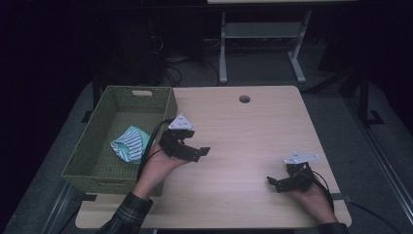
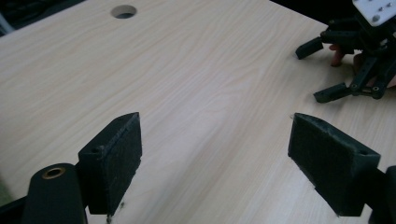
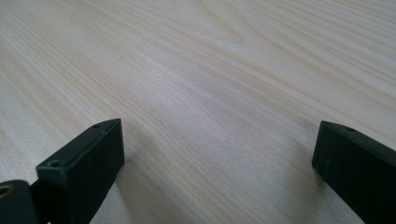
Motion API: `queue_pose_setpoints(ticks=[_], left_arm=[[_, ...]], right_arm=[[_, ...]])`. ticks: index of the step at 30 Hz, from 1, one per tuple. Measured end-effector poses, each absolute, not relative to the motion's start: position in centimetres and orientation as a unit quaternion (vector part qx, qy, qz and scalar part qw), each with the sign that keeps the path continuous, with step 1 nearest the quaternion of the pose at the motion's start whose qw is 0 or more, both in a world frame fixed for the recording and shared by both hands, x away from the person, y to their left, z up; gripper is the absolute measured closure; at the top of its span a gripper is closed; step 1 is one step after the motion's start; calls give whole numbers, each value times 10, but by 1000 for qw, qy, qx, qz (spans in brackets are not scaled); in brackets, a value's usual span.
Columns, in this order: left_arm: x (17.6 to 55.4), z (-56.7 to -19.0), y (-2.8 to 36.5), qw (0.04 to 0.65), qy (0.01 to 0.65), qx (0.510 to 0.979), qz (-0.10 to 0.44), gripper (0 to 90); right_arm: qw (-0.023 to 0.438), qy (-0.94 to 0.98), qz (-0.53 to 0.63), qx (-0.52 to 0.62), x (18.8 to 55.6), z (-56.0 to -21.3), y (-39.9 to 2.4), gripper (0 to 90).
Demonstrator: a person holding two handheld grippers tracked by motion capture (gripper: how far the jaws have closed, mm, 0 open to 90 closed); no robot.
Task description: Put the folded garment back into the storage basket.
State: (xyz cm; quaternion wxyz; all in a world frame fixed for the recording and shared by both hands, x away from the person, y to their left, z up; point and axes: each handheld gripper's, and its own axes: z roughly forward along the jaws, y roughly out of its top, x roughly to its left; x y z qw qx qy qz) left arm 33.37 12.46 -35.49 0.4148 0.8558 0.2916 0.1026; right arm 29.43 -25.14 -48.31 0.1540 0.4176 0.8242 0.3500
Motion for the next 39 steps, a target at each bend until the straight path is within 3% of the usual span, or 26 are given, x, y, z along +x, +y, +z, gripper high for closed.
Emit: queue_pose_setpoints(ticks=[14,34,39], left_arm=[[334,-406,87,387,278,873,104,167],[339,-468,81,325,283,898,91,138],[336,-473,83,341,275,893,105,127]], right_arm=[[154,824,350,417,294,-483,-251,21],[155,826,350,414,294,-483,-251,20],[154,826,351,414,294,-483,-251,21]])
